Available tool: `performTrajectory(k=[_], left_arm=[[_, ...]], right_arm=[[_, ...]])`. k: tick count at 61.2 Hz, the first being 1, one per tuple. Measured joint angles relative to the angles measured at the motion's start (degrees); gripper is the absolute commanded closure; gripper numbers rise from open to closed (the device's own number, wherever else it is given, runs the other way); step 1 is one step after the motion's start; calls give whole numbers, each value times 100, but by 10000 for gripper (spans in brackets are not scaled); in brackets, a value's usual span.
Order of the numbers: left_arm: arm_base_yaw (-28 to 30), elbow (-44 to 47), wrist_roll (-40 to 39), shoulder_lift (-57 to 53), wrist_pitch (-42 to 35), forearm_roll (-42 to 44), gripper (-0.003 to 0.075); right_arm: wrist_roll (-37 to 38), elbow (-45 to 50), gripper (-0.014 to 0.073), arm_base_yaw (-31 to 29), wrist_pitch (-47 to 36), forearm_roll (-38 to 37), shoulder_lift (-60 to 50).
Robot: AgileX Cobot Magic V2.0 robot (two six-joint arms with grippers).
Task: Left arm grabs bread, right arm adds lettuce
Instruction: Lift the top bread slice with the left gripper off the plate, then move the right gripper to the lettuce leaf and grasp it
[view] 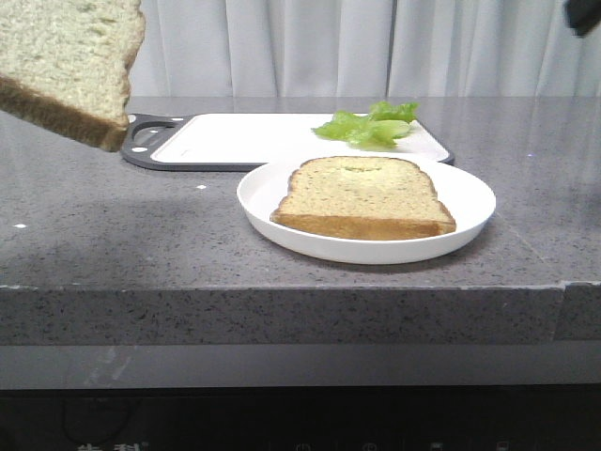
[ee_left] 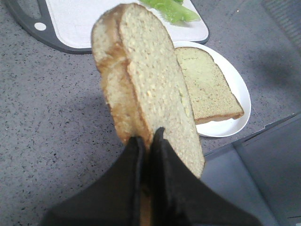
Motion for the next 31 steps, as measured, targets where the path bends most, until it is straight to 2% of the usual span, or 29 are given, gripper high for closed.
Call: performTrajectory(k=[20,31], left_arm=[[0,0,0,0,0,103,741],[0,0,0,0,0,103,741]], right_arm=[[-950,-1731,95,-75,361,1350,2201],[-1237,-2823,95,-87,602,1942,3276]])
